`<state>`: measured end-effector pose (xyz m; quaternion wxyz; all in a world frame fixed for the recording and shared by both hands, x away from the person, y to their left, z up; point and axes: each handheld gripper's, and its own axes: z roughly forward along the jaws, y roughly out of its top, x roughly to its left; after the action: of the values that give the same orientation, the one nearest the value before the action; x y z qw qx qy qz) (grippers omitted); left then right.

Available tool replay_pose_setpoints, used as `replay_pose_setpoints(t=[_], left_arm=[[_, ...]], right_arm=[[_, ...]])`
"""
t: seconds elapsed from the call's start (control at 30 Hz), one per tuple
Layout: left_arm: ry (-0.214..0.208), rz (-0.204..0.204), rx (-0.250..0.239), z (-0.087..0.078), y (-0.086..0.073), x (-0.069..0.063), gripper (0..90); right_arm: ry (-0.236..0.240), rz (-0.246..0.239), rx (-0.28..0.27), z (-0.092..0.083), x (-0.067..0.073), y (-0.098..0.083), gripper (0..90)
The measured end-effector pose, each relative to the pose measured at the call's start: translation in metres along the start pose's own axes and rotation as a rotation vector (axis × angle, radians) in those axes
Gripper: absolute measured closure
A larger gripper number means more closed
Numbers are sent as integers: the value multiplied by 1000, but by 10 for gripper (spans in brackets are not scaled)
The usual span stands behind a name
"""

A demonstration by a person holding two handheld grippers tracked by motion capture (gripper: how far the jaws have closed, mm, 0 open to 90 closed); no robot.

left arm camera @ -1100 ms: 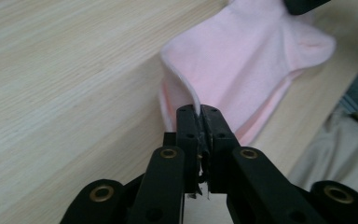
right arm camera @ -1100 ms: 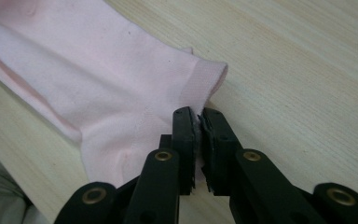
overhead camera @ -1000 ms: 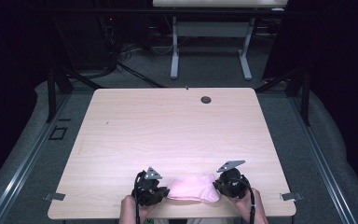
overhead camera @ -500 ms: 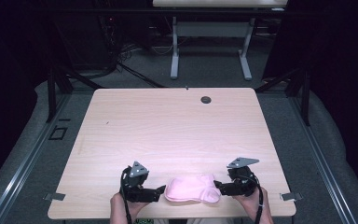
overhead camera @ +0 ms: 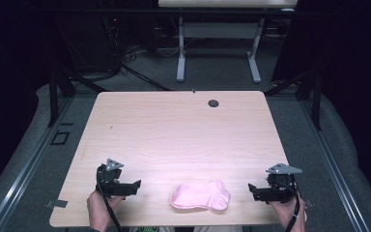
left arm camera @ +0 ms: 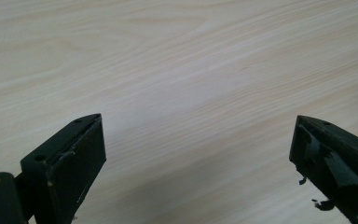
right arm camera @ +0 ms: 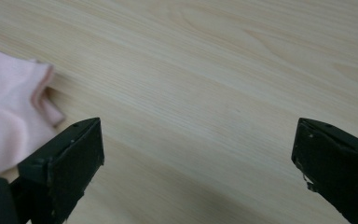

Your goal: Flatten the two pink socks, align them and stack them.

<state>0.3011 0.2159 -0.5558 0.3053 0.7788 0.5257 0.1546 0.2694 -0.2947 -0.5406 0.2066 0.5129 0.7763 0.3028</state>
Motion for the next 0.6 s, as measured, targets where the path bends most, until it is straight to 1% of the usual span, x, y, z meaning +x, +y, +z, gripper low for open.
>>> replay_pose_setpoints(t=[0.03, 0.1, 0.13, 0.17, 0.23, 0.27, 0.3, 0.33, 0.37, 0.4, 0.43, 0.47, 0.5, 0.53, 0.57, 0.6], left_arm=[[10, -5, 10, 4, -2, 3, 20], [14, -8, 25, 9, -6, 7, 7], [17, -4, 25, 11, -7, 8, 3], [20, -3, 26, 14, -8, 9, 3], [22, 0, 31, 20, -8, 12, 2], [30, 1, 33, 23, -8, 13, 2], [34, 7, 29, 25, -7, 14, 0], [41, 3, 12, 27, -7, 15, 0], [39, 2, 10, 28, -6, 16, 0], [45, 9, 2, 29, -6, 16, 0], [55, 10, -6, 30, -6, 16, 0], [60, 15, -14, 32, -6, 16, 0], [66, 19, -22, 32, -7, 16, 0], [70, 30, -28, 33, -8, 16, 0], [73, 33, -40, 33, -9, 16, 0], [74, 32, -52, 33, -10, 16, 0]], right_arm=[[-19, 5, 3, 3, -4, -3, 11], [-30, 17, 32, 7, -12, -9, 7], [-38, 28, 34, 11, -15, -12, 6], [-38, 42, 43, 13, -18, -15, 5], [-30, 74, 43, 20, -25, -19, 4], [-29, 84, 39, 23, -28, -21, 4], [-32, 91, 42, 26, -31, -22, 4], [-39, 99, 41, 29, -32, -24, 4], [-46, 99, 43, 31, -33, -24, 4], [-59, 91, 45, 33, -33, -25, 3], [-62, 96, 41, 35, -33, -26, 0], [-68, 99, 22, 36, -34, -27, 0], [-72, 98, 15, 36, -34, -27, 0], [-73, 105, 1, 37, -34, -28, 0], [-76, 105, -19, 38, -35, -29, 0], [-77, 110, -28, 38, -35, -30, 0]])
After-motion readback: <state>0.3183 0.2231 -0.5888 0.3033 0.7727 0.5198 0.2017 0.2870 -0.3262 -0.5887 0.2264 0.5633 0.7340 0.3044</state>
